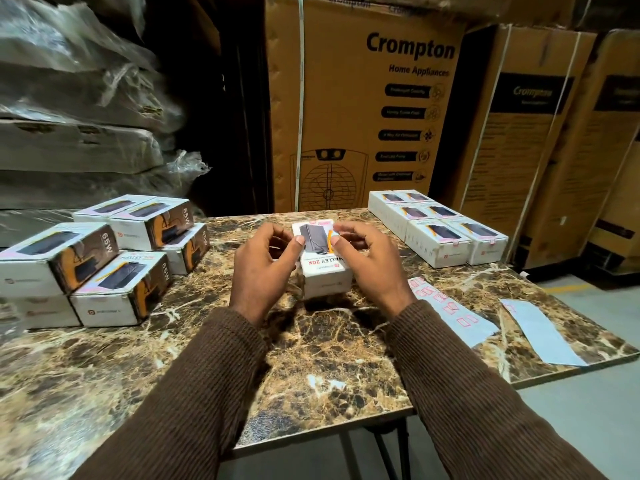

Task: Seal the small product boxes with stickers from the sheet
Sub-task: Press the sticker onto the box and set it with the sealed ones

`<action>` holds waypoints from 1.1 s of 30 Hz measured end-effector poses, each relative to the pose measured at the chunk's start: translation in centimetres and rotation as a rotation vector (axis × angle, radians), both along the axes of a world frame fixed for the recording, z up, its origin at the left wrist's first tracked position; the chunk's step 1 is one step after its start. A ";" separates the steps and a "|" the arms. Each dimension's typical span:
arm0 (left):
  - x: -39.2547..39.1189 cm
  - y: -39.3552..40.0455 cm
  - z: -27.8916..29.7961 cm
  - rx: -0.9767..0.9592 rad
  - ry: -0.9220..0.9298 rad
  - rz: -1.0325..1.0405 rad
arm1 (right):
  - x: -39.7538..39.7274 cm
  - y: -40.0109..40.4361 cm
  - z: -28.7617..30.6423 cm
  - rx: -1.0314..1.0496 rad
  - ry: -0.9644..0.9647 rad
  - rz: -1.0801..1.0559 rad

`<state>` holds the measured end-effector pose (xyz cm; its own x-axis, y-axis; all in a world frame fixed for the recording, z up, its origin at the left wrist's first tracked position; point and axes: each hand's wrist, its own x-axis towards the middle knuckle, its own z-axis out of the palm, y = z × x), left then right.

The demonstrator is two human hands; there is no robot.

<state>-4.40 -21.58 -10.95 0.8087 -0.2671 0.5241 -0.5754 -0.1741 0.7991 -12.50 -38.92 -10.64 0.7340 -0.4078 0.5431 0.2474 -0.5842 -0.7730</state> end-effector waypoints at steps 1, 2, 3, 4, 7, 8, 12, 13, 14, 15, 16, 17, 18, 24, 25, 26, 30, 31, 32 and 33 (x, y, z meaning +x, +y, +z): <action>0.0 0.0 -0.1 0.007 0.003 0.002 | 0.1 -0.1 0.0 0.016 0.011 -0.002; 0.1 0.0 -0.2 0.020 0.006 0.006 | 0.1 -0.2 -0.1 0.030 0.027 -0.002; 0.2 0.0 -0.4 0.028 0.015 0.006 | 0.2 -0.3 -0.1 0.047 0.050 0.001; 0.4 -0.1 -0.5 0.041 0.027 0.007 | 0.3 -0.3 -0.2 0.065 0.078 0.005; 0.7 -0.2 -0.8 0.082 0.050 0.018 | 0.4 -0.2 -0.3 0.048 0.189 0.014; 0.8 -0.2 -0.9 0.090 0.049 0.027 | 0.3 -0.2 -0.3 0.030 0.220 0.020; 1.0 -0.2 -0.8 0.057 -0.003 0.061 | 0.0 0.0 -0.3 -0.024 0.195 0.016; 1.1 -0.1 -0.8 0.025 -0.018 0.066 | 0.0 0.0 -0.3 -0.074 0.151 -0.004; 1.4 -0.1 -0.7 -0.010 -0.025 0.062 | 0.1 0.0 -0.4 -0.132 0.111 -0.021; 1.6 -0.1 -0.5 -0.043 -0.022 0.044 | 0.1 0.1 -0.5 -0.193 0.085 -0.023; 1.8 -0.1 -0.3 -0.066 -0.016 0.018 | 0.1 0.2 -0.6 -0.257 0.078 -0.008; 2.0 -0.2 0.0 -0.078 -0.017 -0.018 | 0.1 0.4 -0.6 -0.328 0.086 0.012; 2.3 -0.3 0.3 -0.077 -0.026 -0.061 | 0.0 0.6 -0.8 -0.402 0.104 0.035; 5.5 -2.0 1.2 0.227 0.011 -0.351 | -0.3 1.1 -0.9 -0.661 0.172 0.106; 5.9 -2.2 1.1 0.228 0.052 -0.391 | -0.4 1.1 -0.9 -0.674 0.166 0.111; 6.2 -2.4 1.0 0.216 0.082 -0.419 | -0.4 1.0 -0.8 -0.687 0.158 0.114; 7.2 -2.0 0.1 0.163 0.178 -0.480 | -0.3 1.1 -0.8 -0.734 0.142 0.104; 7.3 -1.7 0.0 0.160 0.196 -0.478 | -0.3 1.1 -0.8 -0.741 0.142 0.103; 7.2 -1.4 0.1 0.165 0.181 -0.448 | -0.3 1.1 -0.7 -0.747 0.141 0.096; 7.3 -1.0 0.0 0.178 0.145 -0.403 | -0.3 1.1 -0.8 -0.753 0.141 0.083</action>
<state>2.93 -22.57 -10.92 0.6837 -0.6506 0.3306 -0.5096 -0.1013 0.8544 -12.78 -37.81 -11.40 0.8291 0.0938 0.5512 0.2414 -0.9492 -0.2016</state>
